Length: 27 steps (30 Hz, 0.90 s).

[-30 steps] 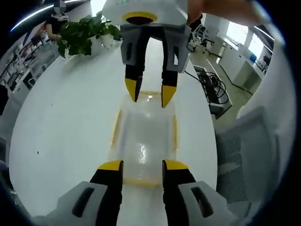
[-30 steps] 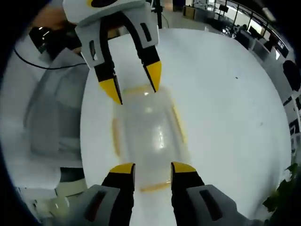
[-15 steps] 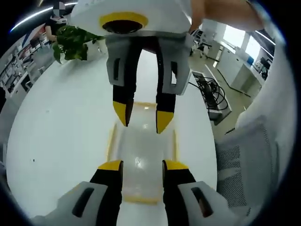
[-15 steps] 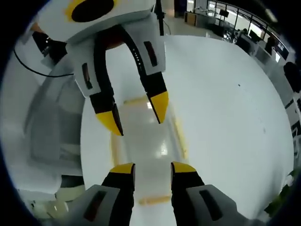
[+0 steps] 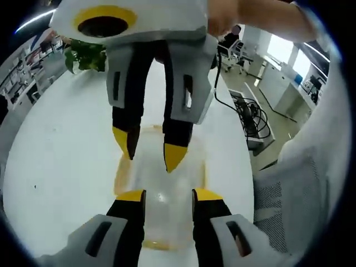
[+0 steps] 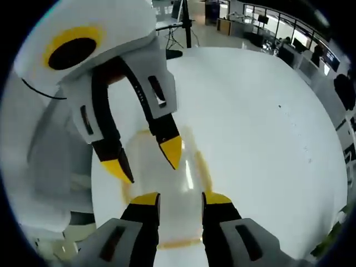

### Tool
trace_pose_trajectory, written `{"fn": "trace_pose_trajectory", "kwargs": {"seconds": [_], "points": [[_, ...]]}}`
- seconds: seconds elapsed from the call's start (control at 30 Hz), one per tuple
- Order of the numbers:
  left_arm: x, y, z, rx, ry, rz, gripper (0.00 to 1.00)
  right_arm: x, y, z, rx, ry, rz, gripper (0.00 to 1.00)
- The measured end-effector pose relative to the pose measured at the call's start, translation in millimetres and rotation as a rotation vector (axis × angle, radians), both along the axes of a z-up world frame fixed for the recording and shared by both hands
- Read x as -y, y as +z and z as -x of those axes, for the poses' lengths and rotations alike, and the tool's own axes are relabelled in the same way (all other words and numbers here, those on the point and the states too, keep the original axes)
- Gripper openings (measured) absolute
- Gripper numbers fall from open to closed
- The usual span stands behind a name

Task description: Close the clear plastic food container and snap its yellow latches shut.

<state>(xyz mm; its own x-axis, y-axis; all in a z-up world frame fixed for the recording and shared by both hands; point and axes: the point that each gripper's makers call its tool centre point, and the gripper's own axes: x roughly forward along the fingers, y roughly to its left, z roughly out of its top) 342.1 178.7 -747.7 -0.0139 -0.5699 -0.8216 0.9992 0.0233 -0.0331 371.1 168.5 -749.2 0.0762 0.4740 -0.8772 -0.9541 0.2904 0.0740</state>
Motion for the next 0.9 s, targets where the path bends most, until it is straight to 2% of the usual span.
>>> {"fn": "trace_pose_trajectory", "kwargs": {"seconds": [0.3,0.53,0.77,0.9], "points": [[6,2.6,9.0,-0.007,0.028,0.038,0.32,0,2.2,-9,0.010,0.019,-0.002,0.28],[1,-2.1,17.2,0.003,0.027,0.027,0.33,-5,-0.3,-13,0.009,0.032,-0.013,0.30],[0,-5.4,22.4,0.010,0.028,0.026,0.35,-8,-6.8,-17,-0.007,0.034,-0.020,0.33],[2,-6.0,25.3,0.027,0.026,0.037,0.36,-10,-5.8,-19,-0.032,0.009,-0.052,0.33]]}}
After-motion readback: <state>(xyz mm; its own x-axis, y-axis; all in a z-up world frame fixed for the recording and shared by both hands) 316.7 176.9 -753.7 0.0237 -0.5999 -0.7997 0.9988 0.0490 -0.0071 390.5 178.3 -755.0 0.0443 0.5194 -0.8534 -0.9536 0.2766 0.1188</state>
